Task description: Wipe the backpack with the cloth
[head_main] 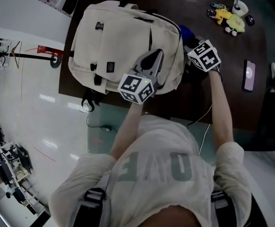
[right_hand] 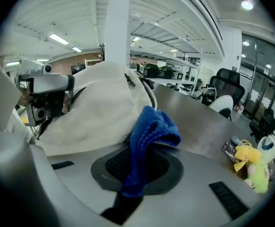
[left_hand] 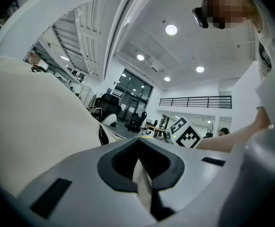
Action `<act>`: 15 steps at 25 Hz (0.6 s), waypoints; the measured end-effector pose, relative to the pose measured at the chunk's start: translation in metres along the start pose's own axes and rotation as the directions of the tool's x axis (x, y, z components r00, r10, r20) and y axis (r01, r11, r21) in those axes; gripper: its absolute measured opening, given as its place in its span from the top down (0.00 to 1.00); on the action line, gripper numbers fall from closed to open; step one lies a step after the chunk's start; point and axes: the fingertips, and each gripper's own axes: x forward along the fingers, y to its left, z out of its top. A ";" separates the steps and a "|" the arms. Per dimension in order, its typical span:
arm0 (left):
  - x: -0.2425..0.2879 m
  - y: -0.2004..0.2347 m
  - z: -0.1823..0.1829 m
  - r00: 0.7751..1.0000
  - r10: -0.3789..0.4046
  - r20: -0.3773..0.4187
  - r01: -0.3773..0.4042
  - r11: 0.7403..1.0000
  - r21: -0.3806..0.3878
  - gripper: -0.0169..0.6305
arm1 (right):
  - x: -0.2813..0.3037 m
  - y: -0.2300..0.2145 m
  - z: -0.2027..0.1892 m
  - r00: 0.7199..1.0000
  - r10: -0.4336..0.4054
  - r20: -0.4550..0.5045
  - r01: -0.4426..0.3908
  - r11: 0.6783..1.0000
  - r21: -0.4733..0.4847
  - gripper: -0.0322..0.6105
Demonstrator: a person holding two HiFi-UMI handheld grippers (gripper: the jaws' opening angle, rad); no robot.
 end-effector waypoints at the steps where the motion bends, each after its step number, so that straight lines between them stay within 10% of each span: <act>1: 0.000 -0.001 0.000 1.000 -0.003 0.000 0.003 1.000 0.007 0.97 | -0.003 0.003 -0.002 1.000 -0.002 -0.006 0.001 1.000 -0.013 0.89; 15: -0.005 -0.005 0.000 0.996 -0.089 0.019 0.089 0.996 -0.006 0.97 | -0.061 0.096 -0.030 0.989 -0.127 -0.072 0.119 0.986 -0.116 0.89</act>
